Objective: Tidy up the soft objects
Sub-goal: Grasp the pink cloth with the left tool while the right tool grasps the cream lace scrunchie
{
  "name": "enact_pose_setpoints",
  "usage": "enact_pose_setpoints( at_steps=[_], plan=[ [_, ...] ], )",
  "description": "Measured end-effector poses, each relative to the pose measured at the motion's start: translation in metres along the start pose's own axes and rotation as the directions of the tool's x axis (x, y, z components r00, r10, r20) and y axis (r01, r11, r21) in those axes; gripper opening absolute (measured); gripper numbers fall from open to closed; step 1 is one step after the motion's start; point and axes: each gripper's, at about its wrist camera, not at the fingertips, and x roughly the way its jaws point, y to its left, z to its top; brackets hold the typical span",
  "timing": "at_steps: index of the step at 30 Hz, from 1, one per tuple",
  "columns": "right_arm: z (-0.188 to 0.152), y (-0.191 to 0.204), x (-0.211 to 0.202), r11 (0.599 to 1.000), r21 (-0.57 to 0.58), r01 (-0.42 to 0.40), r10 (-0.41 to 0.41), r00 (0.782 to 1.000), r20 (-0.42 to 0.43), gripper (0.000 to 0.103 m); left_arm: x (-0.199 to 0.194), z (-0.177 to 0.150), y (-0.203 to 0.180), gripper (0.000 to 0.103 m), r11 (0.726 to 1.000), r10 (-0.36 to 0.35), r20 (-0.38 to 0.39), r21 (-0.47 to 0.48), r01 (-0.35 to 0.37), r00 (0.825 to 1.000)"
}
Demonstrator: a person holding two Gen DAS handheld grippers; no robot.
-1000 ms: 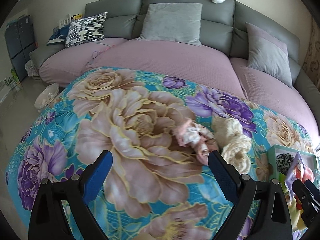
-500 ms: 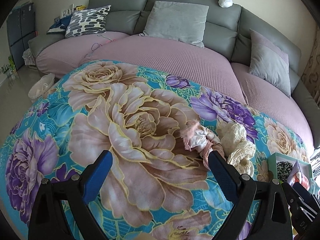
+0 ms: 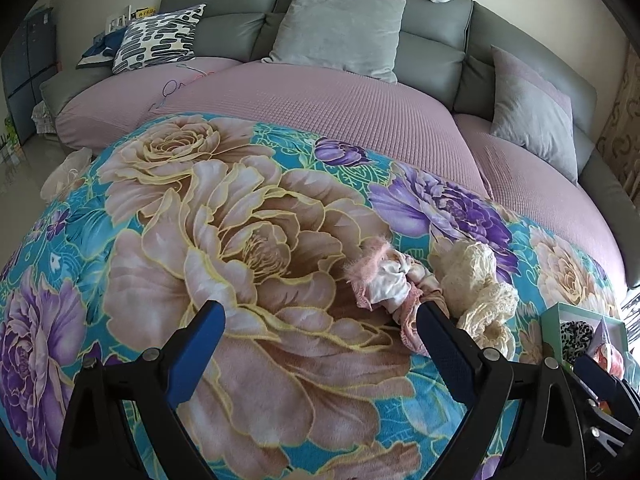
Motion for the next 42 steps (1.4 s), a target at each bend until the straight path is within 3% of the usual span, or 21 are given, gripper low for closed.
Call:
enact_pose_setpoints(
  at_steps=[10, 18, 20, 22, 23, 25, 26, 27, 29, 31, 32, 38, 42],
  plan=[
    [0.007, 0.016, 0.025, 0.999, -0.038, -0.024, 0.024, 1.0, -0.021, 0.074, 0.017, 0.008, 0.004, 0.097, 0.997, -0.052, -0.006, -0.058, 0.052, 0.999],
    [0.004, 0.028, 0.055, 0.997, -0.064, -0.034, 0.029, 0.997, -0.069, 0.073, 0.041, 0.008, -0.005, 0.097, 0.995, -0.095, -0.064, -0.024, 0.094, 0.993],
    [0.003, 0.028, 0.063, 0.998, -0.058, -0.032, 0.027, 0.996, -0.081, 0.062, 0.048, 0.007, -0.008, 0.097, 0.992, -0.121, -0.072, -0.032, 0.119, 0.99],
    [0.002, 0.025, 0.069, 0.999, -0.044, -0.029, 0.025, 0.996, -0.091, 0.043, 0.057, 0.005, -0.011, 0.096, 0.991, -0.135, -0.105, -0.031, 0.132, 0.985],
    [0.002, 0.025, 0.071, 0.999, -0.04, -0.03, 0.026, 0.995, -0.092, 0.042, 0.06, 0.004, -0.014, 0.096, 0.992, -0.125, -0.113, -0.023, 0.123, 0.986],
    [0.001, 0.024, 0.072, 0.999, -0.031, -0.038, 0.036, 0.995, -0.09, 0.03, 0.063, 0.003, -0.017, 0.094, 0.995, -0.103, -0.11, -0.012, 0.102, 0.989],
    [0.002, 0.023, 0.072, 0.999, -0.03, -0.039, 0.037, 0.995, -0.088, 0.027, 0.062, 0.004, -0.017, 0.084, 0.994, -0.105, -0.102, -0.011, 0.105, 0.989],
    [0.002, 0.023, 0.071, 0.999, -0.029, -0.044, 0.041, 0.995, -0.087, 0.023, 0.061, 0.004, -0.017, 0.062, 0.994, -0.114, -0.094, -0.012, 0.113, 0.989],
    [0.002, 0.024, 0.07, 0.998, -0.031, -0.051, 0.049, 0.995, -0.085, 0.018, 0.058, 0.005, -0.018, 0.037, 0.989, -0.149, -0.073, -0.02, 0.147, 0.986],
    [0.002, 0.025, 0.067, 0.998, -0.034, -0.053, 0.05, 0.996, -0.078, 0.015, 0.058, 0.005, -0.023, 0.029, 0.984, -0.179, -0.071, -0.003, 0.179, 0.981],
    [0.002, 0.025, 0.065, 0.998, -0.032, -0.054, 0.052, 0.996, -0.074, 0.015, 0.058, 0.005, -0.026, 0.017, 0.983, -0.184, -0.074, 0.01, 0.185, 0.98],
    [0.005, 0.016, 0.043, 0.997, -0.002, -0.083, 0.083, 0.996, -0.03, 0.013, 0.041, 0.008, -0.027, 0.012, 0.976, -0.216, -0.041, 0.009, 0.217, 0.975],
    [0.009, 0.008, 0.009, 0.995, 0.012, -0.098, 0.098, 0.994, 0.043, 0.013, 0.015, 0.013, -0.029, 0.011, 0.974, -0.224, 0.013, 0.026, 0.224, 0.974]
  ],
)
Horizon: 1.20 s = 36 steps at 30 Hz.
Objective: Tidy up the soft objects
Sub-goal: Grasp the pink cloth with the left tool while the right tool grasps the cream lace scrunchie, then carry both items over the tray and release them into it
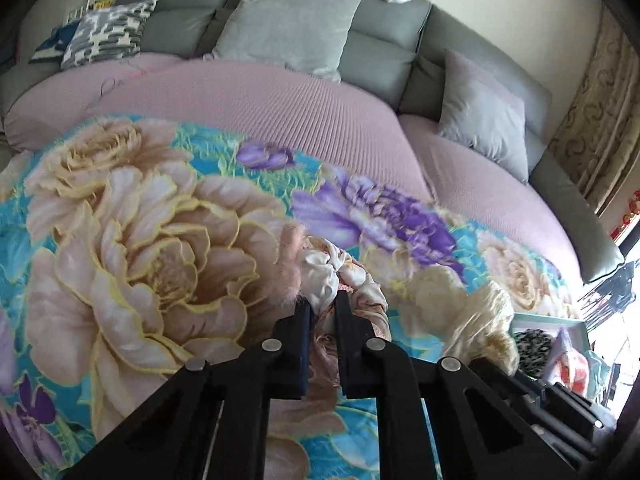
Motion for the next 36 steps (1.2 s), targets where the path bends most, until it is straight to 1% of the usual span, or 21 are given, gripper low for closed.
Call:
enact_pose_setpoints(
  at_steps=[4, 7, 10, 13, 15, 18, 21, 24, 26, 29, 32, 33, 34, 35, 36],
  plan=[
    [0.003, -0.006, -0.038, 1.0, 0.013, 0.006, -0.007, 0.998, 0.065, 0.013, -0.033, 0.004, -0.014, 0.011, 0.999, -0.016, 0.066, 0.032, 0.014, 0.998],
    [0.002, -0.014, -0.071, 0.999, 0.026, 0.028, -0.03, 0.993, 0.118, 0.013, -0.059, 0.001, -0.034, 0.011, 0.996, -0.053, 0.106, 0.081, 0.044, 0.993],
    [-0.003, -0.027, -0.102, 0.996, 0.044, 0.079, -0.085, 0.984, 0.157, 0.013, -0.079, -0.008, -0.058, 0.011, 0.986, -0.112, 0.113, 0.138, 0.096, 0.987],
    [-0.01, -0.045, -0.127, 0.988, 0.072, 0.135, -0.146, 0.974, 0.174, 0.013, -0.09, -0.017, -0.084, 0.011, 0.97, -0.164, 0.098, 0.195, 0.142, 0.982],
    [-0.018, -0.057, -0.137, 0.978, 0.084, 0.191, -0.203, 0.965, 0.165, 0.013, -0.095, -0.025, -0.1, 0.011, 0.958, -0.194, 0.079, 0.23, 0.172, 0.978],
    [-0.028, -0.074, -0.146, 0.96, 0.094, 0.264, -0.275, 0.953, 0.131, 0.013, -0.097, -0.04, -0.122, 0.012, 0.934, -0.238, 0.022, 0.278, 0.223, 0.971],
    [-0.039, -0.092, -0.151, 0.945, 0.116, 0.306, -0.316, 0.945, 0.086, 0.013, -0.089, -0.056, -0.145, 0.012, 0.907, -0.271, -0.059, 0.32, 0.275, 0.961],
    [-0.05, -0.108, -0.156, 0.932, 0.122, 0.34, -0.348, 0.936, 0.049, 0.013, -0.08, -0.07, -0.164, 0.012, 0.883, -0.278, -0.133, 0.354, 0.307, 0.951],
    [-0.056, -0.119, -0.157, 0.929, 0.128, 0.347, -0.351, 0.936, 0.014, 0.013, -0.075, -0.081, -0.178, 0.012, 0.865, -0.278, -0.187, 0.378, 0.33, 0.942],
    [-0.07, -0.131, -0.158, 0.934, 0.138, 0.33, -0.329, 0.944, -0.031, 0.013, -0.073, -0.097, -0.192, 0.012, 0.846, -0.268, -0.244, 0.403, 0.349, 0.932],
    [-0.079, -0.136, -0.152, 0.935, 0.134, 0.328, -0.322, 0.944, -0.067, 0.013, -0.063, -0.112, -0.201, 0.013, 0.836, -0.239, -0.307, 0.418, 0.357, 0.921],
    [-0.081, -0.137, -0.151, 0.937, 0.136, 0.323, -0.316, 0.946, -0.072, 0.016, -0.058, -0.115, -0.202, 0.016, 0.836, -0.224, -0.319, 0.423, 0.349, 0.921],
    [-0.083, -0.139, -0.15, 0.938, 0.139, 0.318, -0.31, 0.948, -0.078, 0.016, -0.055, -0.118, -0.204, 0.019, 0.837, -0.202, -0.327, 0.432, 0.336, 0.923],
    [-0.085, -0.14, -0.149, 0.939, 0.142, 0.313, -0.304, 0.949, -0.083, 0.016, -0.053, -0.12, -0.206, 0.028, 0.836, -0.187, -0.333, 0.44, 0.328, 0.924],
    [-0.086, -0.142, -0.148, 0.939, 0.145, 0.311, -0.301, 0.95, -0.089, 0.017, -0.053, -0.121, -0.207, 0.044, 0.835, -0.179, -0.337, 0.444, 0.324, 0.924]
  ],
)
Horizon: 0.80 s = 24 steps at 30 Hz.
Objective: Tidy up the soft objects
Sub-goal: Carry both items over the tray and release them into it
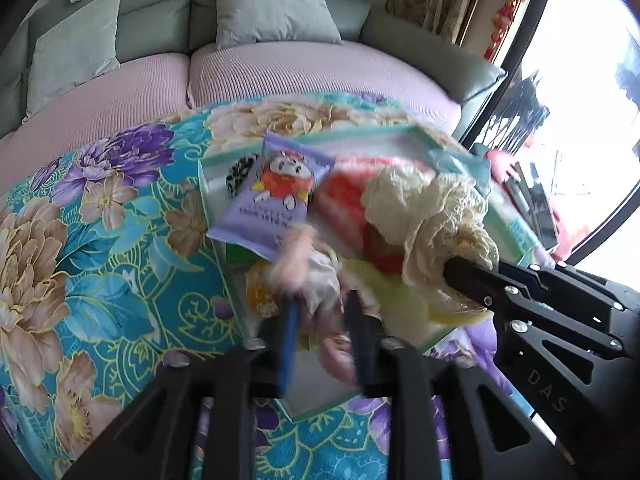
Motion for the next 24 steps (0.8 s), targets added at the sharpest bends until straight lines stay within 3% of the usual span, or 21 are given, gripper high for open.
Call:
enact_pose_setpoints(
  at_steps=[2, 6, 10, 17, 24],
  plan=[
    [-0.003, -0.003, 0.002, 1.0, 0.004, 0.01, -0.01, 1.0, -0.009, 0.018, -0.001, -0.002, -0.001, 0.059, 1.0, 0.015, -0.007, -0.001, -0.015, 1.0],
    [-0.007, -0.006, 0.005, 1.0, 0.009, 0.013, -0.013, 0.999, -0.032, 0.025, -0.011, -0.008, 0.003, 0.071, 0.999, 0.035, -0.009, -0.014, -0.035, 0.999],
    [-0.009, -0.004, 0.001, 1.0, 0.006, 0.027, -0.026, 0.999, -0.025, 0.054, -0.023, -0.011, 0.011, 0.073, 0.996, 0.081, -0.002, -0.032, -0.081, 0.997],
    [-0.015, 0.002, -0.007, 0.999, 0.0, 0.037, -0.037, 0.999, -0.018, 0.062, -0.041, -0.019, 0.033, 0.089, 0.979, 0.182, 0.031, -0.105, -0.178, 0.983],
    [-0.026, 0.008, -0.01, 0.999, -0.011, 0.034, -0.035, 0.999, -0.027, 0.076, -0.052, -0.031, 0.049, 0.097, 0.956, 0.251, 0.038, -0.165, -0.242, 0.967]
  ],
)
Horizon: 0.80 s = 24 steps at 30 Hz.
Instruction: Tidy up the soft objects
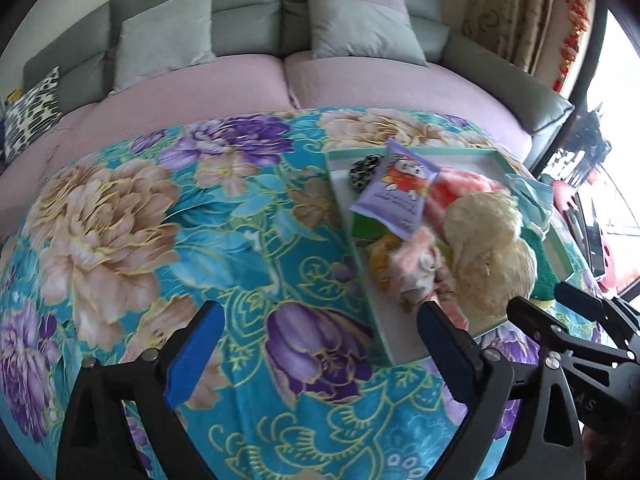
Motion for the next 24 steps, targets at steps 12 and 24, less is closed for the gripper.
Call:
enact_pose_setpoints(
  at_steps=[12, 24],
  plan=[
    [-0.017, 0.011, -0.005, 1.0, -0.016, -0.008, 0.008, 1.0, -0.013, 0.084, -0.004, -0.024, 0.021, 0.098, 0.997, 0.046, -0.022, -0.059, -0.047, 0.999],
    [-0.021, 0.018, -0.009, 0.999, -0.031, -0.024, 0.024, 1.0, -0.008, 0.084, -0.011, -0.034, 0.032, 0.098, 0.995, 0.038, -0.031, -0.089, -0.041, 0.999]
  ],
)
